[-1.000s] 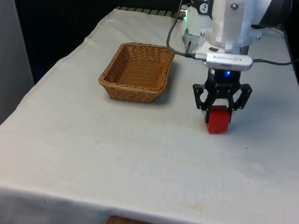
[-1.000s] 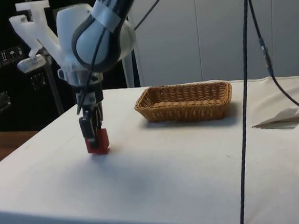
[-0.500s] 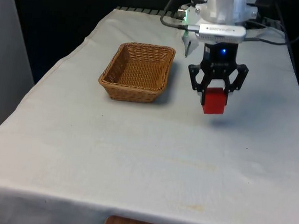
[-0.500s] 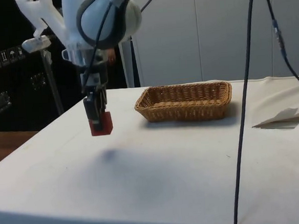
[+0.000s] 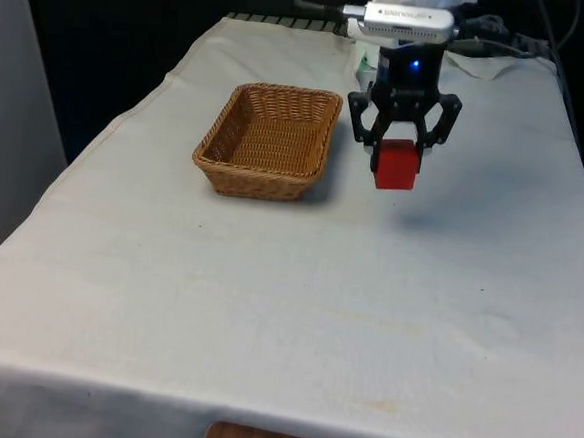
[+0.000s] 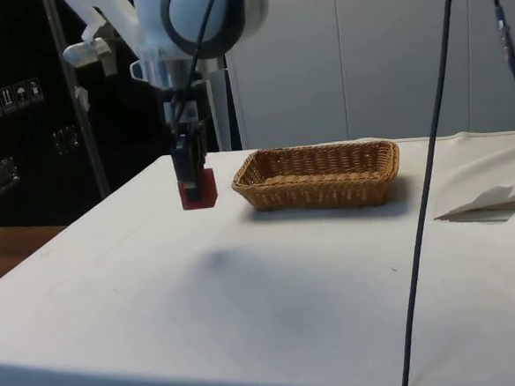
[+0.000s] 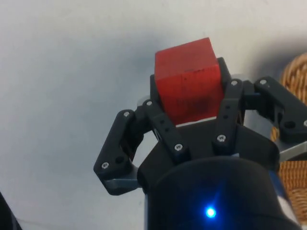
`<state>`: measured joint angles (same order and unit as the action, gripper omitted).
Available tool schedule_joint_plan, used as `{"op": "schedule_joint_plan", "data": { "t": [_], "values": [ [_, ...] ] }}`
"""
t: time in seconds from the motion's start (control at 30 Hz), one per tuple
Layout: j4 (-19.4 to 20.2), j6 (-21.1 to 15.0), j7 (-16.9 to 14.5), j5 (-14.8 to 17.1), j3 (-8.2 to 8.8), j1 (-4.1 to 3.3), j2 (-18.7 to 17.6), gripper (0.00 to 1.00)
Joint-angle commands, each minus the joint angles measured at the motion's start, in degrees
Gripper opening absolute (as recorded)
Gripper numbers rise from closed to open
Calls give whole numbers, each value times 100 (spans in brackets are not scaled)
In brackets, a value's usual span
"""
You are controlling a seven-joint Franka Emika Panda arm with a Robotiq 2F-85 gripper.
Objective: Pick up the cube and place it into the basket.
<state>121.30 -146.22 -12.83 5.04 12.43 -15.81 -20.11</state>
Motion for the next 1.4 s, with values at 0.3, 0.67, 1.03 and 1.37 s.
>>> {"op": "schedule_joint_plan", "data": {
  "t": [0.3,0.67,1.03,1.37],
  "values": [
    [516,-46,-23,-269,206,0,487,2],
    [974,-40,-132,-476,441,6,917,2],
    [1358,-52,-292,-665,710,29,1266,2],
    [1576,-143,-665,-613,957,63,1364,2]
  ]
}}
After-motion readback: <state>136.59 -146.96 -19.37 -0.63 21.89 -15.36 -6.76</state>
